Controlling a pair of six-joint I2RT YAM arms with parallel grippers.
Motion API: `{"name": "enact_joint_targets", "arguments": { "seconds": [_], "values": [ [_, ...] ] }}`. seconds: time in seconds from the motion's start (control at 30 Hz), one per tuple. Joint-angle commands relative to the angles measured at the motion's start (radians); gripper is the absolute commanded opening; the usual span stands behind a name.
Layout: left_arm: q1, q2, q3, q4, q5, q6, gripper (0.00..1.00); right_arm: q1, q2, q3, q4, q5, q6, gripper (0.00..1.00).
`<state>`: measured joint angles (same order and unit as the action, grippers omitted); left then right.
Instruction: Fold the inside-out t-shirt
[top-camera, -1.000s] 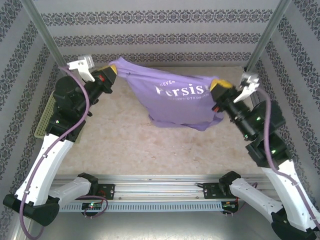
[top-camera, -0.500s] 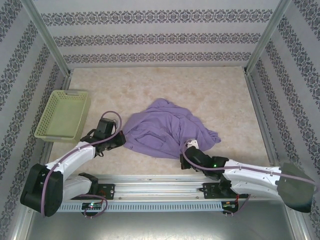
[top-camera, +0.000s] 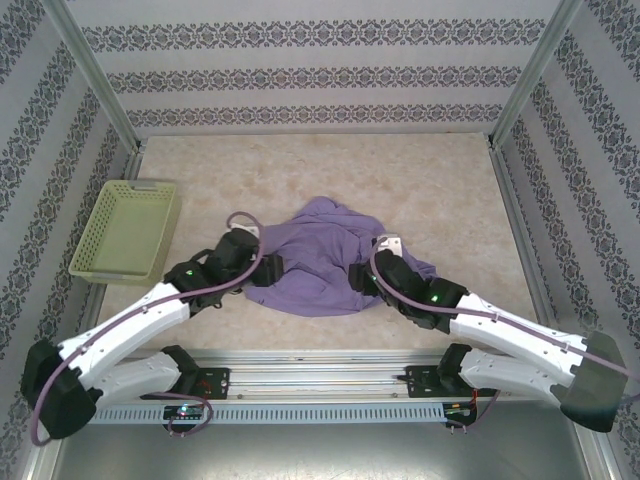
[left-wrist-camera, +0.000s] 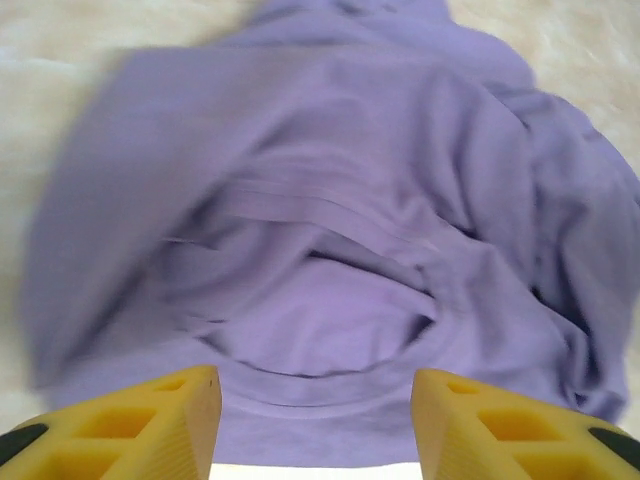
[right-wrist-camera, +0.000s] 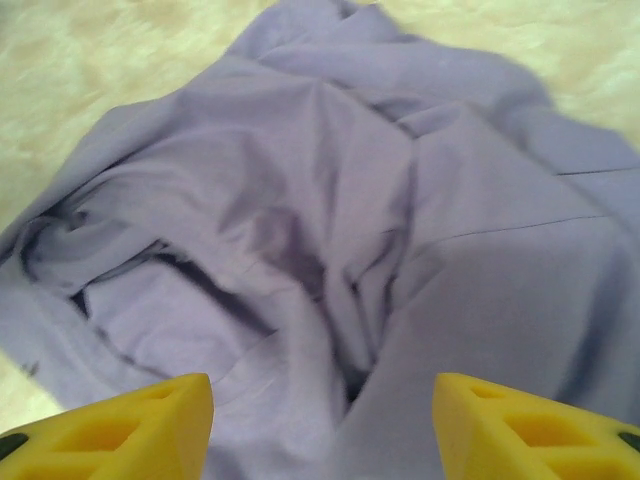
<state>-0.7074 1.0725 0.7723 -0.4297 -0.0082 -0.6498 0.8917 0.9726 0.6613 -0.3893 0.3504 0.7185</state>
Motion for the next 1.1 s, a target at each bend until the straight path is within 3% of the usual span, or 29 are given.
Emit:
{"name": "enact_joint_targets", "arguments": {
  "seconds": [0.0, 0.13, 0.23, 0.57, 0.77, 0.9, 1.07],
  "values": [
    [-0.090, 0.163, 0.022, 0.125, -0.010, -0.075, 0.53, -0.075, 0.020, 0.027, -0.060, -0.044, -0.040, 0.60],
    [-0.109, 0.359, 0.045, 0.389, 0.083, -0.141, 0.53, -0.139, 0.057, 0.027, -0.013, -0.094, -0.025, 0.59],
    [-0.108, 0.474, 0.095, 0.465, 0.111, -0.163, 0.53, -0.146, 0.066, 0.009, 0.025, -0.115, -0.028, 0.58],
    [-0.107, 0.649, 0.187, 0.472, 0.088, -0.171, 0.58, -0.146, 0.042, -0.065, 0.089, -0.154, -0.017, 0.58],
    [-0.105, 0.685, 0.220, 0.411, 0.055, -0.155, 0.67, -0.146, 0.049, -0.058, 0.085, -0.149, -0.030, 0.59],
    [-0.097, 0.720, 0.223, 0.414, 0.054, -0.149, 0.55, -0.145, 0.083, -0.036, 0.110, -0.164, -0.034, 0.59],
    [-0.084, 0.738, 0.206, 0.442, 0.061, -0.141, 0.31, -0.147, 0.194, 0.041, 0.103, -0.172, -0.040, 0.54]
  ]
}}
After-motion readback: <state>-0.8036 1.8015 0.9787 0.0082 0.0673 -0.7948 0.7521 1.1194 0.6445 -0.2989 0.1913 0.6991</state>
